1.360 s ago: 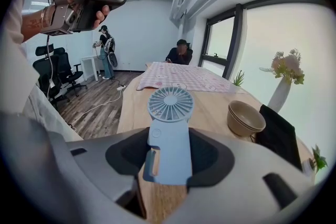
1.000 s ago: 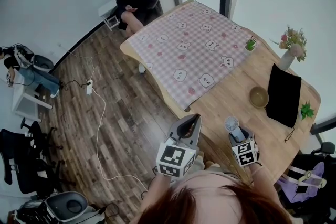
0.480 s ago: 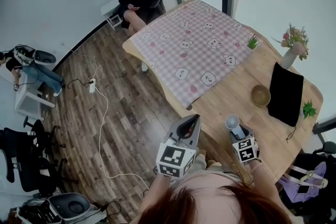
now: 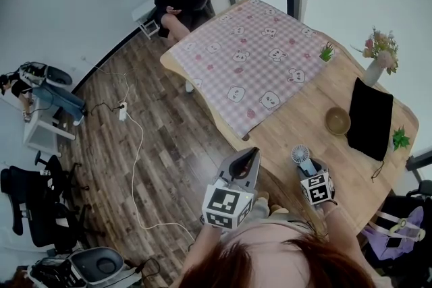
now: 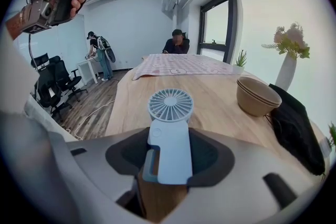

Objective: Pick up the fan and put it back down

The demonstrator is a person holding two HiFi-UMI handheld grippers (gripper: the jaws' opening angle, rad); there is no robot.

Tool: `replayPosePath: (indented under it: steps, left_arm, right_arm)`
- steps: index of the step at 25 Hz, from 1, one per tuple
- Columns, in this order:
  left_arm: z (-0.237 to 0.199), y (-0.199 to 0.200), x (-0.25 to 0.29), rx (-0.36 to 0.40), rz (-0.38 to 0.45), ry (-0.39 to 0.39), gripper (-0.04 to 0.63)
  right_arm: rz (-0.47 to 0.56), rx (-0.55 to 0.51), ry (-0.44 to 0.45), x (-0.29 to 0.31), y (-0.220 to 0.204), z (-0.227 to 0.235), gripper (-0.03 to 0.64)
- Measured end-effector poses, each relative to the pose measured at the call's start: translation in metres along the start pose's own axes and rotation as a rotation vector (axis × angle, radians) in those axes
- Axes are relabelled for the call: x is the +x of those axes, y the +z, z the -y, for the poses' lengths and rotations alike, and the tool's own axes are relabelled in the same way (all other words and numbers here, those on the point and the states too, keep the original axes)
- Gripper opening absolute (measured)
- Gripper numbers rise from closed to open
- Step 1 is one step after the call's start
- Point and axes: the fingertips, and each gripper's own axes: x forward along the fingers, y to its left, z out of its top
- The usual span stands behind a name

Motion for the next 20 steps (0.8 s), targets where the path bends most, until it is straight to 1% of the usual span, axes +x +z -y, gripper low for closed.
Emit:
replayPosePath:
  steps: [14,20]
  left_arm:
    - [0.0032,-0.0035,-0.0011,-0.006,-0.005,-0.005,0.014]
    - [0.0034,-0.0014,-0.0039,-0.004,-0.001,-0.007,0.014]
  right_arm:
    - [0.002,0.029,0.01,0.0025,-0.002,-0.0016,0.216]
    - [-0.006,0.018,0.002,0.0019,-0.0012,-0.0021,0.218]
